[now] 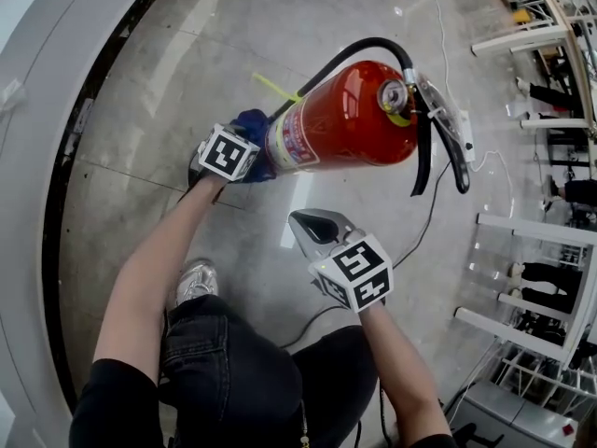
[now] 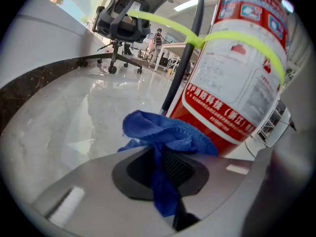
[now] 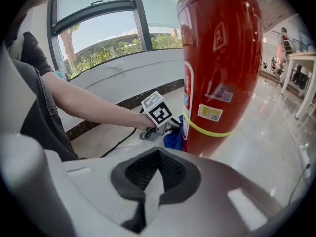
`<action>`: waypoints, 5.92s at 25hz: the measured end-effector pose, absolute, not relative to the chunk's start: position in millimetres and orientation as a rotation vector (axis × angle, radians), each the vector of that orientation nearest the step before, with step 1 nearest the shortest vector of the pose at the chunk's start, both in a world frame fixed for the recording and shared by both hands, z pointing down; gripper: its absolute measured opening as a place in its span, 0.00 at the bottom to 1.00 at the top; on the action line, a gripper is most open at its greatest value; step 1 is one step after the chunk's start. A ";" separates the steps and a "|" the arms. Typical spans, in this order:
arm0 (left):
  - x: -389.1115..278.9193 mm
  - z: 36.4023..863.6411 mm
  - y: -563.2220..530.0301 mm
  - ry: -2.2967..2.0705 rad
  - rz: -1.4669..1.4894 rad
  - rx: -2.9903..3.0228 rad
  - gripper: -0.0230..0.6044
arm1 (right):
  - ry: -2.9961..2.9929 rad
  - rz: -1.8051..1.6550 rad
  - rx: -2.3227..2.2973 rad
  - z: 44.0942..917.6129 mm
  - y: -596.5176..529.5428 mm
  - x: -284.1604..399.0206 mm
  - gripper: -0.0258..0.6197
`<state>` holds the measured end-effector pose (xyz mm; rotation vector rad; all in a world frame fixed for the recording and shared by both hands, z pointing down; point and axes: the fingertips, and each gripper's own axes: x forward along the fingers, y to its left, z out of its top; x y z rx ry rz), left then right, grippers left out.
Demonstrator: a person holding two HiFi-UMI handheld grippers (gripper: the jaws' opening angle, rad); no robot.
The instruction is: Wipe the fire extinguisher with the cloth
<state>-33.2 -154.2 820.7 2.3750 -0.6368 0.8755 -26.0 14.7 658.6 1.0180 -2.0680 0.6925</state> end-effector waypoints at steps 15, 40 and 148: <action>-42.5 617.7 -150.8 -0.701 0.383 2.557 0.11 | -2.141 0.568 1.056 609.5 29.6 -44.3 0.04; -40.6 517.9 -142.0 -0.896 0.449 2.692 0.11 | -2.168 0.512 1.270 560.6 34.7 -25.6 0.04; -0.5 783.8 -53.8 -0.540 0.858 2.446 0.11 | -2.056 0.709 1.490 622.6 34.4 49.8 0.11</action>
